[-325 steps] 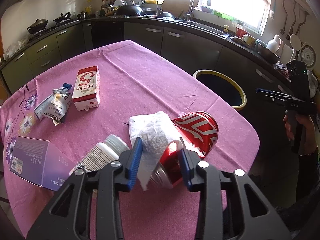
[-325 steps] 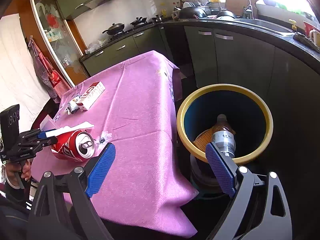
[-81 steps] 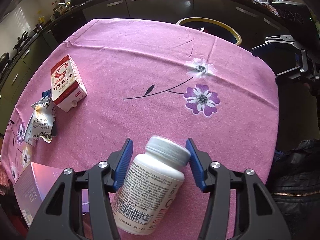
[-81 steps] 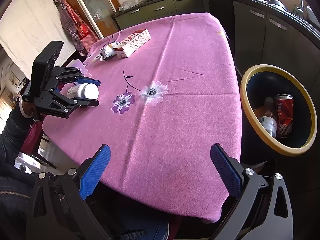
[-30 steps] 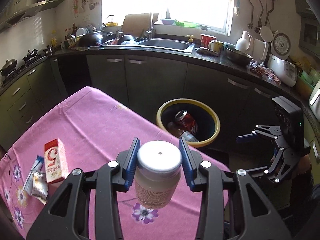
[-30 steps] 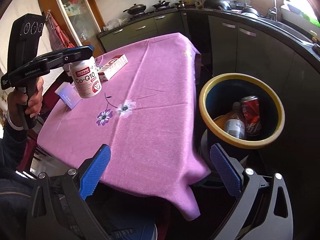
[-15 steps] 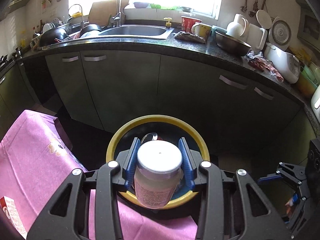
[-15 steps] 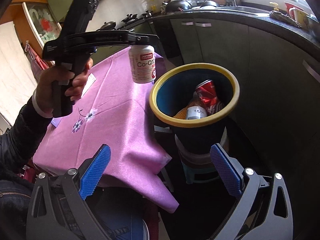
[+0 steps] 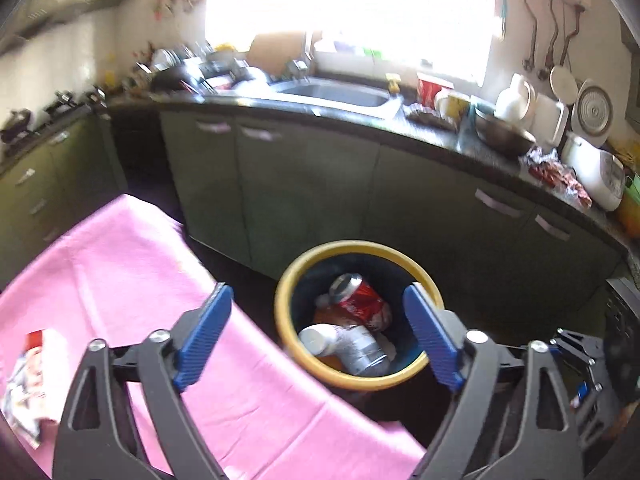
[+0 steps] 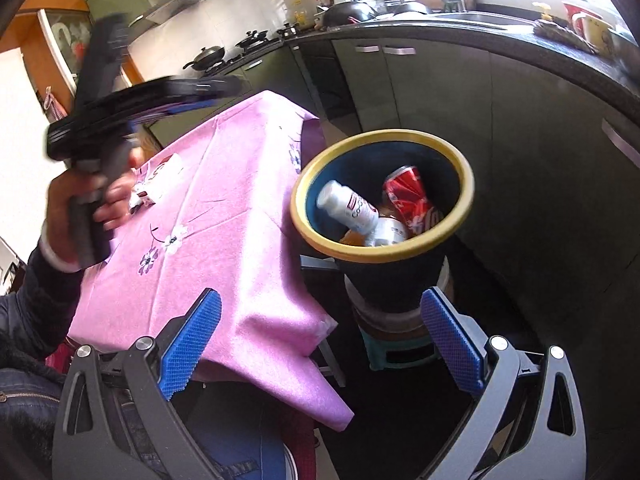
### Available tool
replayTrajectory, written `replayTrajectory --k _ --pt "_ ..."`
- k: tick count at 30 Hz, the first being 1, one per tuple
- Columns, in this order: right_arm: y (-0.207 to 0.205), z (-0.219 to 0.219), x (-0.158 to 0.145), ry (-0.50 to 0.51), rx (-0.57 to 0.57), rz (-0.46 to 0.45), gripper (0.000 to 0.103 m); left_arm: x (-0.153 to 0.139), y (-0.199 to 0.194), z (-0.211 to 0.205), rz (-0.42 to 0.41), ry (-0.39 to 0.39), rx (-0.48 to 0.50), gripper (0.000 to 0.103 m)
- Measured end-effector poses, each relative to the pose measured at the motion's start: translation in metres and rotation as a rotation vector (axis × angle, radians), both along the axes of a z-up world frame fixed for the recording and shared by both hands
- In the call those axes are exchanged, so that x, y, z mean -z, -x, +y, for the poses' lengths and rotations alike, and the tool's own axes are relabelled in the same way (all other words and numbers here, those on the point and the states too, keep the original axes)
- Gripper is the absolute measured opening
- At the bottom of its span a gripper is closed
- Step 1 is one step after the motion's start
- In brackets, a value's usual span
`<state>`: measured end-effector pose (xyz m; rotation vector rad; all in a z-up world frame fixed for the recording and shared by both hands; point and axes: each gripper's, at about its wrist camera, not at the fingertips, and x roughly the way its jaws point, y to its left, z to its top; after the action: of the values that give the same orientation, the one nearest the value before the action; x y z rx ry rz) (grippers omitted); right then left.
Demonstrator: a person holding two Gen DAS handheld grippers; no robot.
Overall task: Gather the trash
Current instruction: 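Grasp the red-and-white milk carton with the right gripper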
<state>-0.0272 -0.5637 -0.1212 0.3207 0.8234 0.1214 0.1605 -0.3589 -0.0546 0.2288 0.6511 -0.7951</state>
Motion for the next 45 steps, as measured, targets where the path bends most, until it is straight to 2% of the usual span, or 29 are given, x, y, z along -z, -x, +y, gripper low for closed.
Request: replayTrajectory --k 4,11,22,30,33,35,43,45 --pt "-0.020 0.025 -0.007 0.029 -0.045 0.005 0.098 -0.022 0.033 0.073 -0.092 0.018 -0.098 0.092" --pt "-0.070 0.088 -0.017 0.096 -0.156 0.031 0.098 -0.032 0.068 0.189 -0.151 0.020 -0.321 0.096" --pt "-0.158 0.224 -0.021 0.219 -0.376 0.069 0.098 -0.021 0.093 0.336 -0.141 0.069 -0.581 0.096" --pt "-0.239 0.312 -0.024 0.158 -0.437 0.129 0.098 -0.008 0.105 0.390 -0.128 0.079 -0.696 0.096" --pt "-0.279 0.332 -0.018 0.093 -0.382 0.236 0.098 -0.005 0.107 0.401 -0.118 0.084 -0.706 0.096" --pt "-0.305 0.343 -0.015 0.059 -0.364 0.276 0.098 -0.003 0.111 0.407 -0.113 0.088 -0.706 0.096" --pt "-0.384 0.368 -0.008 0.137 -0.224 0.454 0.096 0.005 0.116 0.427 -0.106 0.093 -0.709 0.096" --pt "-0.398 0.372 -0.004 0.152 -0.188 0.497 0.088 0.007 0.116 0.432 -0.100 0.107 -0.709 0.096"
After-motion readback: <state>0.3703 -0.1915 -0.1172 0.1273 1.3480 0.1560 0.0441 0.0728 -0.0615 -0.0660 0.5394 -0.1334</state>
